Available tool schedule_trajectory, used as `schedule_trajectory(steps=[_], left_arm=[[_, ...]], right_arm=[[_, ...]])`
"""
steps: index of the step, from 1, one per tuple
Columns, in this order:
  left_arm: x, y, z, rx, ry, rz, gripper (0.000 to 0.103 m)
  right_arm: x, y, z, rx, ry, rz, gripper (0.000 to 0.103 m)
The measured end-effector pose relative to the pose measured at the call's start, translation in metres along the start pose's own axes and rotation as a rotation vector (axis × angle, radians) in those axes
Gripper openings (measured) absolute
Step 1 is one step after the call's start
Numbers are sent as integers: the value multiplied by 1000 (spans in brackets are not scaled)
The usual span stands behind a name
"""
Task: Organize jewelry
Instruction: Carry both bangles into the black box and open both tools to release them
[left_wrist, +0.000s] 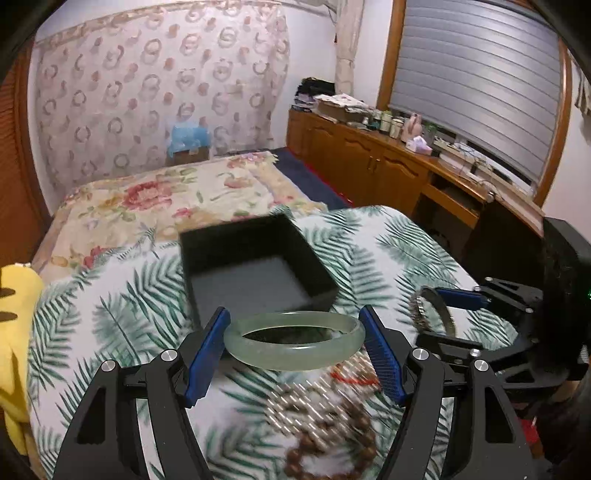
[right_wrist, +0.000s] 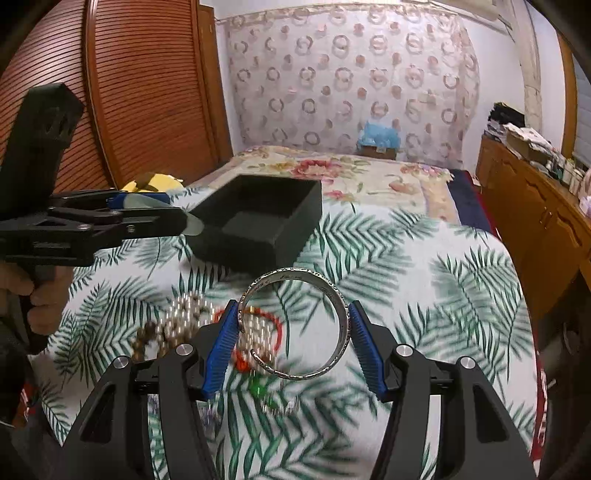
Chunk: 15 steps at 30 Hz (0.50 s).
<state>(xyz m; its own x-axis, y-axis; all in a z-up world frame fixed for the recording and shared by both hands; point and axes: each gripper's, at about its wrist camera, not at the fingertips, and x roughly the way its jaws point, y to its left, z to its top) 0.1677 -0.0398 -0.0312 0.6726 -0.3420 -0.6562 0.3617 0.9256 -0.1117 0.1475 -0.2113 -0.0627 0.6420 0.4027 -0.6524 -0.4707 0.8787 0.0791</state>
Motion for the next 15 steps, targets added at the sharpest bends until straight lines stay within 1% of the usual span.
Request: schedule_trajectory(steps=[8, 12, 15], left_arm=[[33, 27, 26, -32, 1, 23, 69], [55, 37, 30, -44, 24, 33, 69], [68, 40, 31, -43, 42, 34, 69]], right_arm=[[21, -3, 43, -56, -13, 19, 62], [33, -7, 64, -82, -21, 16, 62], [40, -11, 73, -91, -24, 12, 62]])
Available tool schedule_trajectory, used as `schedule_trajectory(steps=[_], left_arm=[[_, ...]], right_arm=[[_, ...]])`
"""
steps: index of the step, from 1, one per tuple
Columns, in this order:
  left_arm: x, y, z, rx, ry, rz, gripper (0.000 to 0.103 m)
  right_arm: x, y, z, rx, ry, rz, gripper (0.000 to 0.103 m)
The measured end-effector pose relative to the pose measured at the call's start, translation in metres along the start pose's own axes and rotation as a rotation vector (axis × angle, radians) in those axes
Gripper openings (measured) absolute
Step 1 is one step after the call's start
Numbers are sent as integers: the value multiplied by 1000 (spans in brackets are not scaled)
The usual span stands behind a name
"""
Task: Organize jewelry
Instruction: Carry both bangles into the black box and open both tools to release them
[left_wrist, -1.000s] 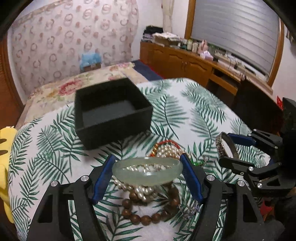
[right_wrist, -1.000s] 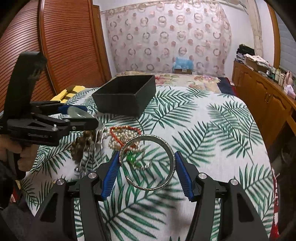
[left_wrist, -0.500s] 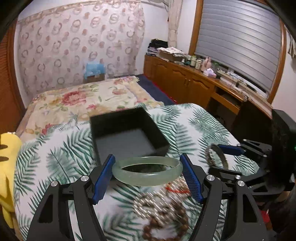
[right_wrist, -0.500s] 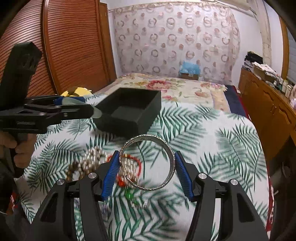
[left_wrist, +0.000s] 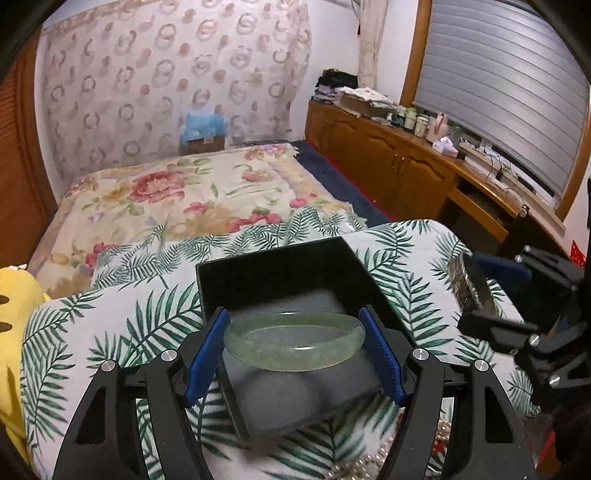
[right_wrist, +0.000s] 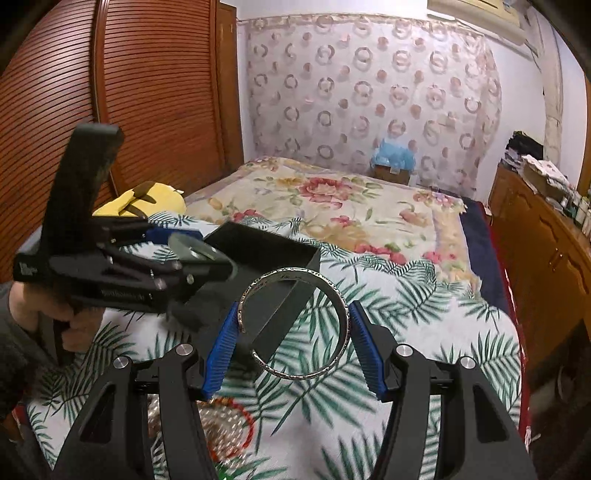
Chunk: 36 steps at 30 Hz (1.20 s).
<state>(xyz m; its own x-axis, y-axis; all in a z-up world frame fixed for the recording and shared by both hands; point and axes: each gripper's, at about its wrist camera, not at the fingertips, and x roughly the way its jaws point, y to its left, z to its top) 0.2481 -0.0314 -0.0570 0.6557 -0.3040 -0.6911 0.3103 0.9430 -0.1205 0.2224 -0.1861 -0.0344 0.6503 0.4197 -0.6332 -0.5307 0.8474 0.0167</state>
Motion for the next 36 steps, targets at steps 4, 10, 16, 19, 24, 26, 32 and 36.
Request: schedule_trajectory(steps=[4, 10, 16, 19, 24, 26, 32, 36], left_arm=[[8, 1, 1, 6, 11, 4, 69], [0, 3, 3, 3, -5, 12, 71], [-20, 13, -5, -16, -31, 54, 73], [-33, 20, -12, -21, -45, 94, 77], [-47, 34, -26, -55, -52, 119, 78], [-52, 39, -33, -77, -53, 119, 78], [-62, 40, -48, -93, -50, 122, 78], [-68, 38, -58, -92, -51, 125, 78]], right_arm=[[5, -5, 4, -2, 2, -4, 62], [11, -7, 5, -7, 12, -8, 62], [22, 1, 14, -36, 13, 3, 62], [30, 12, 21, -63, 14, 27, 62], [56, 29, 30, -106, 52, 72, 62], [67, 35, 33, -123, 70, 74, 62], [86, 45, 31, -158, 112, 57, 62], [92, 44, 28, -155, 125, 31, 62]])
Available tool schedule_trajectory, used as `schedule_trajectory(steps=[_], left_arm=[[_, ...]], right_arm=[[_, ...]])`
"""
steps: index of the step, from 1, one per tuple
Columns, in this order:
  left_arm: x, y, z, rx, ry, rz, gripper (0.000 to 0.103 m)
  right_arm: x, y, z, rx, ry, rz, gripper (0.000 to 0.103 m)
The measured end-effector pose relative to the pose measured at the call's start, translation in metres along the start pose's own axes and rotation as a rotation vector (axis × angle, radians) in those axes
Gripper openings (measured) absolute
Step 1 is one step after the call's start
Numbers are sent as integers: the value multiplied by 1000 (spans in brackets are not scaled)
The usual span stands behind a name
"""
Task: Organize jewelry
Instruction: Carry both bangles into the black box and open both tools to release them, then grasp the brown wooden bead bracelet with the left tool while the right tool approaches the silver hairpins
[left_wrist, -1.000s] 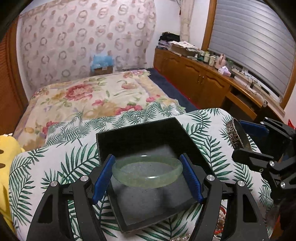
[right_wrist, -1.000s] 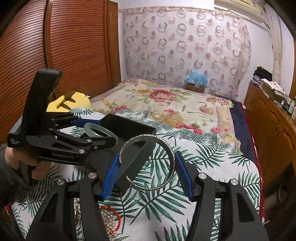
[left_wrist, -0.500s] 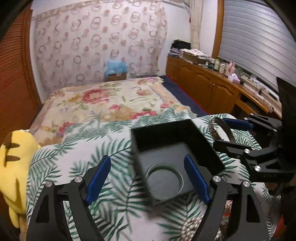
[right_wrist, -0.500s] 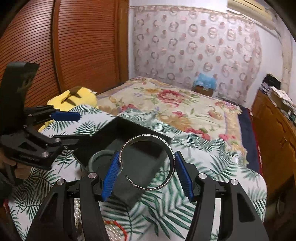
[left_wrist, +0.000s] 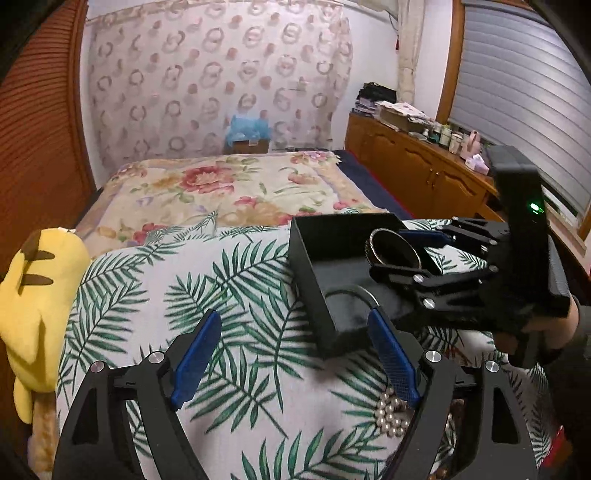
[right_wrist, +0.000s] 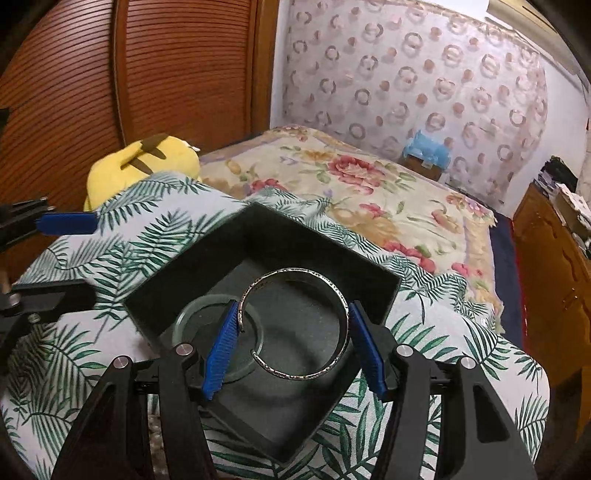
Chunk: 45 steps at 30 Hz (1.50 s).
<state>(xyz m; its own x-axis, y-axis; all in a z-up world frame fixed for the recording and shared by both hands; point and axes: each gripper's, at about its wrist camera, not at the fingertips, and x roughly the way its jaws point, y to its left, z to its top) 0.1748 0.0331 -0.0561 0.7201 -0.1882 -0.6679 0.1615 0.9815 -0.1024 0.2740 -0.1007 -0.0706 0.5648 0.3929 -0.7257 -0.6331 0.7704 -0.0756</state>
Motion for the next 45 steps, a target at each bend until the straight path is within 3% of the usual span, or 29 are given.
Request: schedule_trajectory(steps=[8, 16, 27, 35, 40, 45], left_arm=[[-15, -1, -20, -6, 8, 4, 78], [-34, -13, -38, 10, 3, -16, 78], [-55, -37, -69, 27, 8, -69, 78], [-59, -55, -87, 39, 28, -124, 78], [-54, -68, -90, 50, 50, -162, 78], [-45, -86, -91, 66, 79, -211, 58]], right_arm=[[-6, 0, 3, 0, -20, -39, 62], [-59, 6, -8, 44, -89, -30, 62], [-127, 44, -81, 102, -105, 5, 62], [-139, 58, -138, 158, -70, -8, 62], [-136, 56, -160, 194, -39, 3, 56], [-132, 55, -176, 218, -23, 6, 56]])
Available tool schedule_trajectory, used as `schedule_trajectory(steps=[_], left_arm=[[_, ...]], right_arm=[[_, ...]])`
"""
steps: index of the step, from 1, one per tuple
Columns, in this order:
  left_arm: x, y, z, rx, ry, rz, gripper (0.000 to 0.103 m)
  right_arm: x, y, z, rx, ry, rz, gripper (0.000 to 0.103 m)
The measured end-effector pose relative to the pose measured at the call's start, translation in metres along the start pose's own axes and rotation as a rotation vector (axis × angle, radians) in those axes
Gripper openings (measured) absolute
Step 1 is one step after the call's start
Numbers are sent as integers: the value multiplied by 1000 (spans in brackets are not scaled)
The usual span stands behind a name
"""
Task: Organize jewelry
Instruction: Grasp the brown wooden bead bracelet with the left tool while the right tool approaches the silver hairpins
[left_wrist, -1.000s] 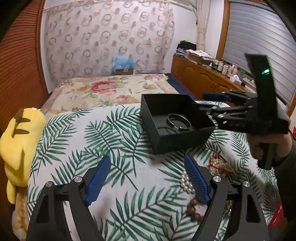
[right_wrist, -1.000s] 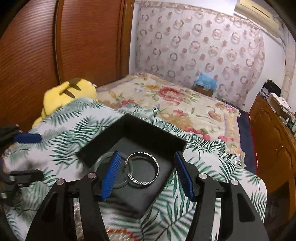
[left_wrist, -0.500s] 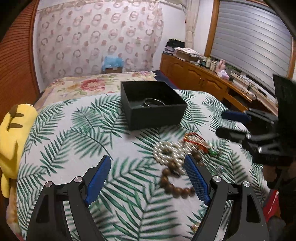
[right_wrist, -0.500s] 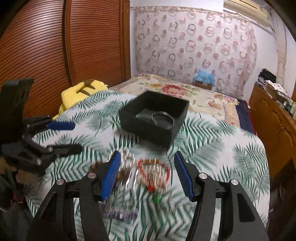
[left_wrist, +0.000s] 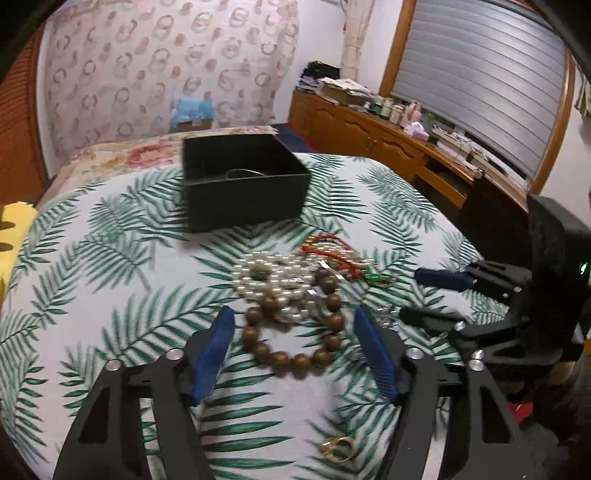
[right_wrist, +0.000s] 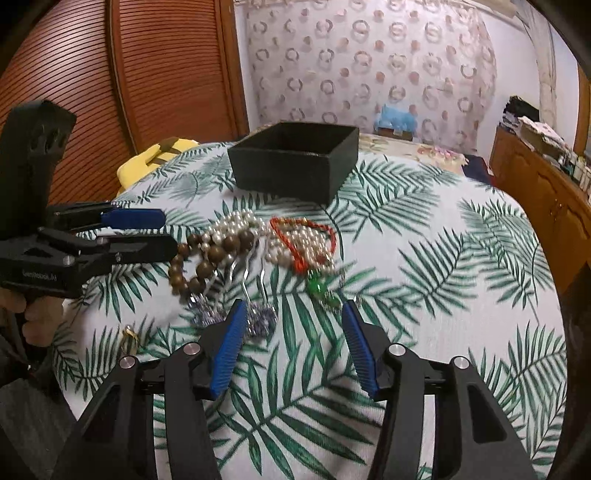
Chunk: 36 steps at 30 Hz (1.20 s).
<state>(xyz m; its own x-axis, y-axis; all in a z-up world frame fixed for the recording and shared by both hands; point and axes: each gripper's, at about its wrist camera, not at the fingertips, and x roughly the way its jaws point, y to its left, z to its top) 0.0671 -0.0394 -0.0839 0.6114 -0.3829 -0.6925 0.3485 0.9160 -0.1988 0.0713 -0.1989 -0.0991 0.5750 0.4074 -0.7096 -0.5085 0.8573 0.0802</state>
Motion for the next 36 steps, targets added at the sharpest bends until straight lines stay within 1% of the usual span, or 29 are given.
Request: schedule_trajectory(steps=[2, 3, 6, 7, 9, 10, 12, 14, 17, 20, 25, 29, 31, 36], left_arm=[[5, -7, 1, 7, 12, -21, 54], [7, -10, 1, 11, 17, -28, 49], [17, -18, 1, 26, 48, -42, 39], [20, -19, 1, 29, 59, -41, 37], [27, -20, 0, 27, 80, -34, 28], [29, -20, -1, 24, 84, -28, 26], [30, -19, -1, 21, 85, -24, 17], [29, -18, 0, 16, 87, -30, 12], [19, -16, 5, 14, 50, -6, 12], [5, -7, 13, -6, 0, -2, 12], [-13, 4, 25, -12, -57, 28, 12], [-18, 11, 31, -15, -75, 35, 12], [-16, 13, 33, -19, -76, 36, 12], [-12, 18, 30, -38, -73, 30, 12]], right_arm=[[1, -1, -4, 5, 1, 1, 56], [1, -1, -5, 6, 1, 4, 56], [1, -1, -7, 7, -4, 11, 56], [0, -1, -7, 6, -7, 11, 56], [1, 0, -7, 1, -10, 15, 56], [1, 0, -8, 1, -11, 20, 56], [1, 0, -8, 4, -12, 31, 56], [0, -1, -8, 12, -13, 34, 56], [0, -2, -8, 14, -12, 36, 56], [1, 0, -8, 7, -8, 32, 56], [2, 1, -9, 1, -5, 22, 56], [2, 4, -7, -17, -3, 5, 56], [1, 9, -3, -21, -6, 31, 56], [2, 22, 9, -49, -21, 55, 56]])
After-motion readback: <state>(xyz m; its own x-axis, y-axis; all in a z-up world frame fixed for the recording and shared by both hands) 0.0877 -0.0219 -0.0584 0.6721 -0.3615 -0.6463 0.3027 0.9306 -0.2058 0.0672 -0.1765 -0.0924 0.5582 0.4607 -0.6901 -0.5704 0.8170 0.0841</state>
